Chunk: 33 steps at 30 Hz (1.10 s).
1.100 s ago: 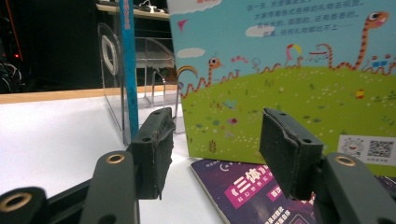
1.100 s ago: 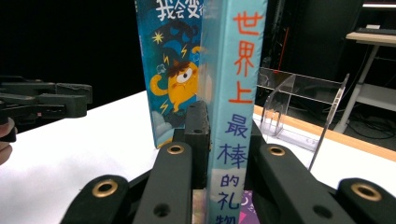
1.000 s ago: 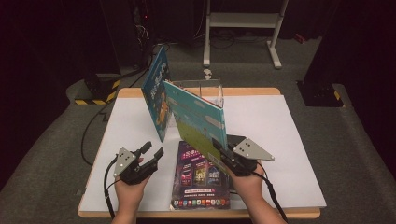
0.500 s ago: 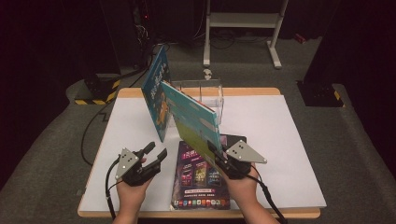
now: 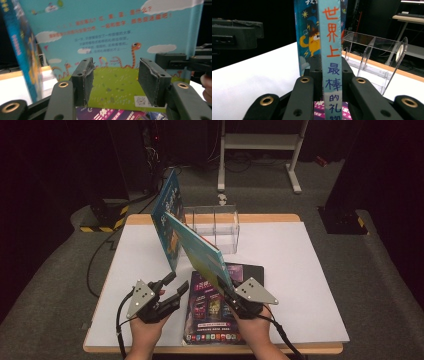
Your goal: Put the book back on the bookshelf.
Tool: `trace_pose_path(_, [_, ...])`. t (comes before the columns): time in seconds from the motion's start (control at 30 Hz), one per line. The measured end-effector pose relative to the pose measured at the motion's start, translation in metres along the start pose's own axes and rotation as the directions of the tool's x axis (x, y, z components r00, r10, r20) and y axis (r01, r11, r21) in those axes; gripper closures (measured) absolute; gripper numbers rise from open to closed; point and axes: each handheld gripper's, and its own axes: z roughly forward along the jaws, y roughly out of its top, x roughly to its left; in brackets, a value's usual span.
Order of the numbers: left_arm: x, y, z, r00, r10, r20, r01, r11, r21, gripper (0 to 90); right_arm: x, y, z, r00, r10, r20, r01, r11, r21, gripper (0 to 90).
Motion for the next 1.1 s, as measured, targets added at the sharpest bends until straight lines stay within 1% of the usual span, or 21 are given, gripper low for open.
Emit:
trace_pose_path(0.1, [-0.005, 0.002, 0.009, 1.0000, -0.004, 0.006, 0.004, 1.0000, 0.001, 47.0, 0.000, 0.000, 0.000, 1.0000, 0.000, 0.006, 0.000, 1.000, 0.000, 79.3])
trace_pose_path(0.17, [-0.008, 0.003, 0.019, 0.9998, 0.018, 0.006, -0.018, 0.9997, 0.014, 48.0, 0.000, 0.000, 0.000, 1.0000, -0.002, 0.006, 0.002, 1.000, -0.003, 79.3])
trace_pose_path(0.27, [-0.010, 0.005, 0.031, 0.9996, 0.029, -0.005, -0.029, 0.9993, 0.022, 49.7, 0.000, -0.001, 0.000, 1.0000, 0.002, 0.002, -0.002, 1.000, -0.006, 79.1])
trace_pose_path(0.4, [-0.008, 0.004, 0.047, 0.9993, 0.024, -0.027, -0.023, 0.9990, 0.037, 51.6, 0.000, -0.002, 0.000, 1.0000, 0.001, -0.001, -0.001, 1.000, -0.012, 79.0])
trace_pose_path(0.53, [-0.007, 0.002, 0.060, 0.9991, 0.010, -0.040, -0.008, 0.9988, 0.048, 52.9, 0.000, -0.002, -0.001, 1.0000, 0.002, -0.001, -0.002, 1.000, -0.015, 78.9])
trace_pose_path(0.67, [-0.007, 0.001, 0.066, 0.9989, 0.009, -0.045, -0.007, 0.9984, 0.057, 53.2, 0.001, -0.003, -0.001, 1.0000, 0.003, -0.003, -0.003, 1.000, -0.013, 78.7])
trace_pose_path(0.77, [-0.008, 0.000, 0.068, 0.9989, 0.004, -0.046, -0.001, 0.9984, 0.056, 53.3, 0.001, -0.003, -0.001, 1.0000, 0.003, 0.000, -0.003, 1.000, -0.018, 78.7])
trace_pose_path(0.83, [-0.008, 0.000, 0.068, 0.9988, 0.008, -0.047, -0.006, 0.9984, 0.057, 53.2, 0.001, -0.003, -0.001, 1.0000, 0.007, -0.003, -0.007, 1.000, -0.020, 78.4])
trace_pose_path(0.87, [-0.007, 0.000, 0.067, 0.9988, 0.009, -0.047, -0.006, 0.9984, 0.057, 52.9, 0.000, -0.003, -0.001, 0.9999, 0.007, -0.008, -0.007, 1.000, -0.020, 78.0])
trace_pose_path(0.9, [-0.007, 0.000, 0.067, 0.9987, 0.006, -0.051, -0.003, 0.9985, 0.054, 52.9, -0.001, -0.004, -0.002, 0.9997, 0.013, -0.022, -0.013, 1.000, -0.018, 76.3])
trace_pose_path(0.93, [-0.006, 0.000, 0.067, 0.9984, 0.009, -0.055, -0.005, 0.9983, 0.058, 53.1, -0.002, -0.005, -0.002, 0.9992, 0.017, -0.036, -0.018, 1.000, -0.016, 73.4])
trace_pose_path(0.97, [-0.005, 0.000, 0.067, 0.9985, 0.007, -0.054, -0.003, 0.9983, 0.058, 52.9, -0.005, -0.007, -0.004, 0.9976, 0.024, -0.064, -0.025, 1.000, -0.013, 69.7])
trace_pose_path(1.0, [-0.005, 0.001, 0.066, 0.9985, 0.004, -0.054, -0.001, 0.9983, 0.059, 52.6, -0.006, -0.009, -0.006, 0.9963, 0.023, -0.083, -0.025, 1.000, -0.019, 68.6])
trace_pose_path(1.03, [-0.005, 0.000, 0.066, 0.9984, 0.007, -0.055, -0.004, 0.9982, 0.059, 52.6, -0.008, -0.011, -0.009, 0.9959, 0.017, -0.089, -0.018, 1.000, -0.020, 68.4])
trace_pose_path(1.07, [-0.005, 0.000, 0.066, 0.9984, 0.008, -0.056, -0.004, 0.9982, 0.060, 52.7, -0.011, -0.015, -0.012, 0.9945, 0.019, -0.103, -0.020, 1.000, -0.010, 68.5])
trace_pose_path(1.1, [-0.005, 0.000, 0.066, 0.9984, 0.007, -0.055, -0.004, 0.9982, 0.060, 52.7, -0.013, -0.018, -0.014, 0.9914, 0.024, -0.129, -0.026, 1.000, -0.008, 68.0])
